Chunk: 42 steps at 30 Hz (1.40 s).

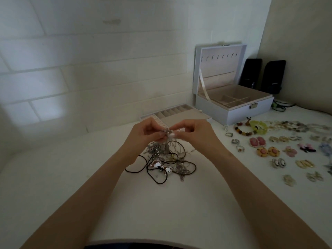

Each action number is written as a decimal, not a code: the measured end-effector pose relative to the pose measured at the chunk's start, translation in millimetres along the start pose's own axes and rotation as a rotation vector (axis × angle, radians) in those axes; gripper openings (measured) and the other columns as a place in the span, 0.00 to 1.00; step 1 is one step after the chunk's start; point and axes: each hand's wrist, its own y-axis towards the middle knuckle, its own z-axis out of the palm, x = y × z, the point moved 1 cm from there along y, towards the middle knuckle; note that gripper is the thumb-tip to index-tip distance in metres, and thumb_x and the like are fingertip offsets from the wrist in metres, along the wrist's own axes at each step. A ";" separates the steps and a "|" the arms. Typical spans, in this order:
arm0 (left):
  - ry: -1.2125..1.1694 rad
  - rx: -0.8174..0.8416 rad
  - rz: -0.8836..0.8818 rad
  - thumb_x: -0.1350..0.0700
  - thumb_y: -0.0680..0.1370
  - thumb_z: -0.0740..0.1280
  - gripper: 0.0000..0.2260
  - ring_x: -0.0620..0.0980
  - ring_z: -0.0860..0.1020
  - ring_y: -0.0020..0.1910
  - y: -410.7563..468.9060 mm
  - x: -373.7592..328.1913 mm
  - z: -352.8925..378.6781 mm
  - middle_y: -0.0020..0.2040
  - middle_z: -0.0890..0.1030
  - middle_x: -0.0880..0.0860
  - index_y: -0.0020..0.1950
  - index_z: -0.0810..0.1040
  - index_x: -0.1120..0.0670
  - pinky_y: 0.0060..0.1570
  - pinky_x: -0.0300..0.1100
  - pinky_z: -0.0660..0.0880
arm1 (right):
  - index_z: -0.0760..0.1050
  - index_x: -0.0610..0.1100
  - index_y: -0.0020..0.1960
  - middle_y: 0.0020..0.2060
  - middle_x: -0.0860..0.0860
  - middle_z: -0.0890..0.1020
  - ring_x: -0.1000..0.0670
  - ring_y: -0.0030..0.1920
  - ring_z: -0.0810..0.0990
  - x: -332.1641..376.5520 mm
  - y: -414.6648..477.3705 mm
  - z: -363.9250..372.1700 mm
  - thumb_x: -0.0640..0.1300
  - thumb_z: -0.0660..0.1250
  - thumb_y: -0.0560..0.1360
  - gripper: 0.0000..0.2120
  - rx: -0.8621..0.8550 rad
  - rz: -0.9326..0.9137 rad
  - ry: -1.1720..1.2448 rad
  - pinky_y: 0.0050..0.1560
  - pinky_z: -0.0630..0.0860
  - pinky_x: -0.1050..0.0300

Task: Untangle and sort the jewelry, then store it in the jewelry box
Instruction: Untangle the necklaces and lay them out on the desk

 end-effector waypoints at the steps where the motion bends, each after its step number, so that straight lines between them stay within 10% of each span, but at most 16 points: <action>1: -0.012 -0.001 0.005 0.70 0.73 0.67 0.05 0.47 0.81 0.36 -0.1 -0.3 0.3 0.38 0.82 0.55 0.43 0.74 0.63 0.39 0.35 0.77 | 0.84 0.50 0.44 0.17 0.59 0.67 0.58 0.22 0.65 0.2 -0.3 0.8 0.47 0.76 0.68 0.06 0.016 0.000 -0.022 0.32 0.60 0.61; 22: -0.144 -0.062 -0.061 0.64 0.80 0.58 0.07 0.45 0.75 0.31 1.9 -2.3 2.5 0.35 0.78 0.51 0.43 0.72 0.58 0.33 0.36 0.75 | 0.79 0.47 0.45 0.35 0.51 0.79 0.61 0.27 0.70 0.5 -1.7 4.2 0.32 0.71 0.69 0.11 0.009 0.002 -0.058 0.31 0.67 0.72; 28: -0.054 -0.055 -0.138 0.58 0.81 0.57 0.08 0.44 0.65 0.26 3.8 -1.3 2.7 0.31 0.72 0.48 0.45 0.71 0.59 0.27 0.34 0.64 | 0.83 0.45 0.45 0.34 0.55 0.78 0.63 0.32 0.72 -1.0 -2.0 6.0 0.41 0.73 0.71 0.03 -0.016 -0.053 -0.188 0.36 0.66 0.73; 42: 0.216 0.075 -0.159 0.64 0.78 0.60 0.08 0.42 0.74 0.33 -0.4 -2.0 6.3 0.36 0.77 0.46 0.47 0.76 0.54 0.34 0.34 0.70 | 0.79 0.40 0.50 0.35 0.44 0.83 0.58 0.30 0.75 11.4 -4.4 -0.9 0.34 0.68 0.74 0.06 0.001 -0.038 0.315 0.31 0.68 0.68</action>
